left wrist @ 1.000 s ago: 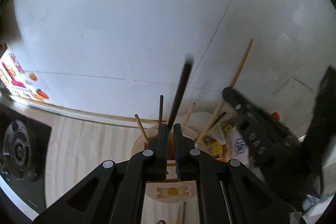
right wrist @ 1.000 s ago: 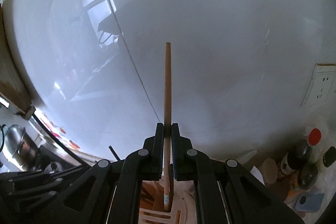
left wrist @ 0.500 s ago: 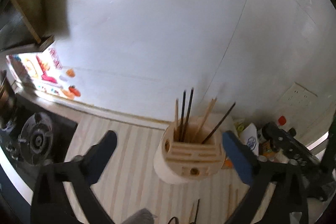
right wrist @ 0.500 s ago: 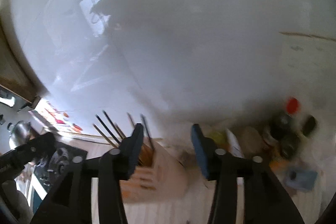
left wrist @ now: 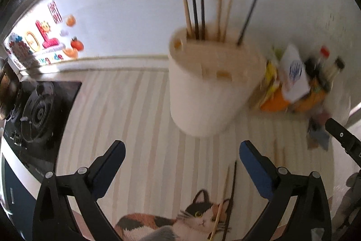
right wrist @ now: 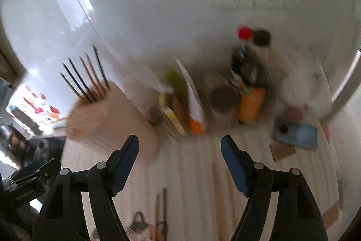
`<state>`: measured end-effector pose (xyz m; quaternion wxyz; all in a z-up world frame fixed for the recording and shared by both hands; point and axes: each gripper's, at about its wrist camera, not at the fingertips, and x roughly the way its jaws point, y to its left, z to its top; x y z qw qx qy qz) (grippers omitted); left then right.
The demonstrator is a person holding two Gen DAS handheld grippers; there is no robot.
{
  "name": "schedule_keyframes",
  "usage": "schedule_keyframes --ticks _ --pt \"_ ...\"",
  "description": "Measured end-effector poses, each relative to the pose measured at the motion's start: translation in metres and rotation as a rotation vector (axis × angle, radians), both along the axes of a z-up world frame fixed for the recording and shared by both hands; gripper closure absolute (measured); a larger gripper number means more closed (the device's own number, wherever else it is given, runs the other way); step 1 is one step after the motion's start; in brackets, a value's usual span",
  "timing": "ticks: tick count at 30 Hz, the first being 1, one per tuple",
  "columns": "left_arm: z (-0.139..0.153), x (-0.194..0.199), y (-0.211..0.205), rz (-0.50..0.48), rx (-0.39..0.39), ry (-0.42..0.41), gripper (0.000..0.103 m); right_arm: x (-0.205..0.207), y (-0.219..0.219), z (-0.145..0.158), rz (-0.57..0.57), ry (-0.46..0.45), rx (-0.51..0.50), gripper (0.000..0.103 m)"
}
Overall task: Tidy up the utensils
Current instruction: 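Open both tools to release the chopsticks and pull back, then grasp a light wooden chopstick with the left tool while the right tool grasps another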
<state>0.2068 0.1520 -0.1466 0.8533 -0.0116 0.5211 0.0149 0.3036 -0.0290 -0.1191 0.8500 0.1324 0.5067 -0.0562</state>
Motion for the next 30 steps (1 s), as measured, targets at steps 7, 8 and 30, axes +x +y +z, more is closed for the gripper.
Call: schedule_keyframes --ticks 7,8,30 --pt "-0.074 -0.016 -0.031 -0.081 0.004 0.162 0.009 -0.031 -0.021 -0.059 -0.024 0.158 0.028 0.053" --pt "-0.085 -0.019 -0.036 -0.102 0.002 0.192 0.02 -0.037 -0.023 -0.07 -0.025 0.192 0.026 0.064" --pt "-0.165 -0.038 -0.047 -0.169 0.041 0.383 0.099 -0.062 -0.016 -0.205 0.057 0.524 -0.101 0.091"
